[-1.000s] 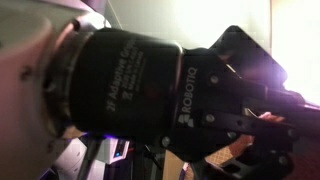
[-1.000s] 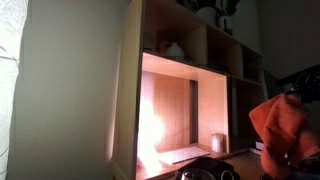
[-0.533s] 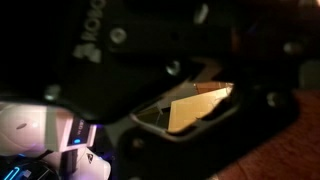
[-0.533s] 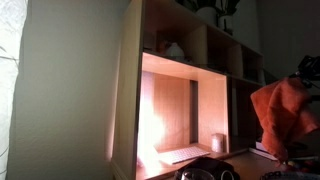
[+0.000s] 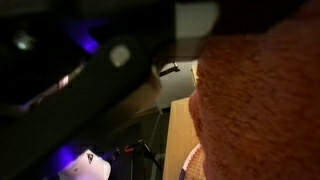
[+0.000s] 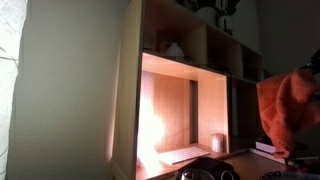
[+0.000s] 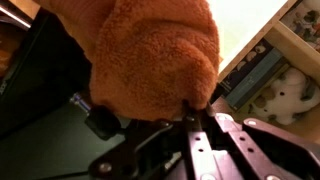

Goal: Use the towel to wipe the monitor and put the pen in the jar

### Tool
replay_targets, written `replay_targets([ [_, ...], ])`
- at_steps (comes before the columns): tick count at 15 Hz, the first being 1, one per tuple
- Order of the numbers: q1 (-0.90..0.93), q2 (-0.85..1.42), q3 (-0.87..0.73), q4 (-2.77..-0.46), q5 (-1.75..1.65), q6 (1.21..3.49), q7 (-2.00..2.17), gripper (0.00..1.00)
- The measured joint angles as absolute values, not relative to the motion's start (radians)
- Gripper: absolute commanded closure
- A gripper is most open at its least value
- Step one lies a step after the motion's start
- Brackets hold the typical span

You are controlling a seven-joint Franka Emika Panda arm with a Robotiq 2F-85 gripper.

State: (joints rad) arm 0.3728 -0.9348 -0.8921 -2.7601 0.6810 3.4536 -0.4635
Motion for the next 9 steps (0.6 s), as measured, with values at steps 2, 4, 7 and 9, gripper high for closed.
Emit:
replay_targets([
  [2,0.372,-0.947,-0.895,-2.778,0.673,3.454,-0.467,0.97],
  [4,0.376,-0.938,-0.902,-2.782,0.672,3.454,-0.473,0.97],
  [7,0.377,-0.895,-0.917,-2.786,0.657,3.453,-0.475,0.97],
  [9,0.379,-0.852,-0.931,-2.787,0.643,3.453,-0.475,0.97],
])
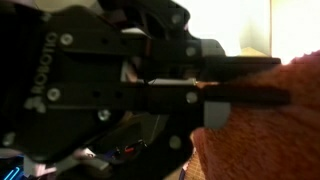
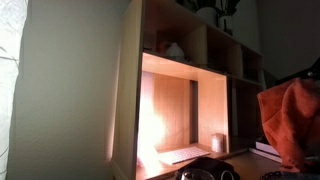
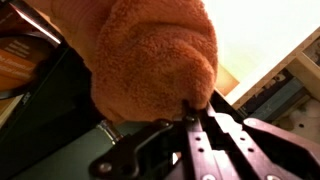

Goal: Use the towel to wipe the monitor and put the pen in the jar

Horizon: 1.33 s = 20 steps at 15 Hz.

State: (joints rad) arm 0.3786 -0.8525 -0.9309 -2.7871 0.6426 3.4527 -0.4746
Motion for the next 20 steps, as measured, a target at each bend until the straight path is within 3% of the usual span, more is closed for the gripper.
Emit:
replay_targets([
  [12,0.498,-0.566,-1.052,-2.756,0.626,3.452,-0.47,0.97],
  [13,0.512,-0.547,-1.063,-2.752,0.626,3.452,-0.469,0.89],
  [20,0.551,-0.492,-1.092,-2.738,0.626,3.452,-0.465,0.89],
])
